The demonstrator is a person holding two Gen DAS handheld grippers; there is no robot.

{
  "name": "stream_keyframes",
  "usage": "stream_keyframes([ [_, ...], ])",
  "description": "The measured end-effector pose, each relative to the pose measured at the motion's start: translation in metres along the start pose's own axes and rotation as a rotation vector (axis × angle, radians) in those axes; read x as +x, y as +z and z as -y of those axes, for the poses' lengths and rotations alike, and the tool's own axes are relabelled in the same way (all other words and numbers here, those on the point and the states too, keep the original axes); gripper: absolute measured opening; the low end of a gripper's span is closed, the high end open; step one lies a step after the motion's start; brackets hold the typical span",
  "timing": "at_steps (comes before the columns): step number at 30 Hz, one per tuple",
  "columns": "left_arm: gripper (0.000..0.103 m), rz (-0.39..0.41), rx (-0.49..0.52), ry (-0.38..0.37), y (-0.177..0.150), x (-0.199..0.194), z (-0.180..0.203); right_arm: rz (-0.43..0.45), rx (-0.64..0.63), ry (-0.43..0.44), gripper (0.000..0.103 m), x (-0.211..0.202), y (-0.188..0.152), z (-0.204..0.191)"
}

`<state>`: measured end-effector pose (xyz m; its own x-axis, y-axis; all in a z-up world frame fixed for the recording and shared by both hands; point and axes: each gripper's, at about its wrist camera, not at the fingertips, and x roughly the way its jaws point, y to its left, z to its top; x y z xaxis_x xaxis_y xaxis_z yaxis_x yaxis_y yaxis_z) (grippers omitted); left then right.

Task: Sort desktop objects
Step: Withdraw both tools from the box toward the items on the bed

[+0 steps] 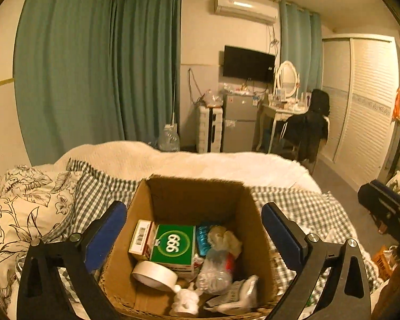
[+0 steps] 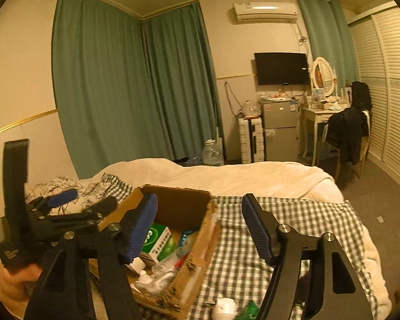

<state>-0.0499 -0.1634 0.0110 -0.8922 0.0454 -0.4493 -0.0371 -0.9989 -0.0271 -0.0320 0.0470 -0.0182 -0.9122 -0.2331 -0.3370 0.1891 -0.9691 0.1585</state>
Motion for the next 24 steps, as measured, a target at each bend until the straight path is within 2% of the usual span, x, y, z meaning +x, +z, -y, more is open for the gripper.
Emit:
stream_keyframes([
  [2, 0.103, 0.012, -0.007, -0.012, 0.001, -0.005, 0.005, 0.010, 0.002, -0.017, 0.068, -0.010, 0.003, 0.008],
  [6, 0.103, 0.017, -0.009, -0.049, -0.001, -0.011, 0.018, 0.042, 0.004, -0.050, 0.083, -0.028, 0.007, 0.020],
  [9, 0.103, 0.014, -0.001, -0.063, -0.003, -0.013, 0.030, 0.054, 0.012, -0.077, 0.087, -0.039, 0.010, 0.032],
  [15, 0.103, 0.046, 0.049, -0.098, -0.006, -0.020, 0.053, 0.052, 0.008, -0.113, 0.090, -0.053, 0.009, 0.055],
  [19, 0.103, 0.075, 0.033, -0.120, -0.005, -0.025, 0.058, 0.064, 0.011, -0.146, 0.091, -0.060, 0.009, 0.069],
  [24, 0.103, 0.079, 0.021, -0.154, -0.009, -0.023, 0.065, 0.101, 0.017, -0.175, 0.100, -0.071, 0.010, 0.083],
])
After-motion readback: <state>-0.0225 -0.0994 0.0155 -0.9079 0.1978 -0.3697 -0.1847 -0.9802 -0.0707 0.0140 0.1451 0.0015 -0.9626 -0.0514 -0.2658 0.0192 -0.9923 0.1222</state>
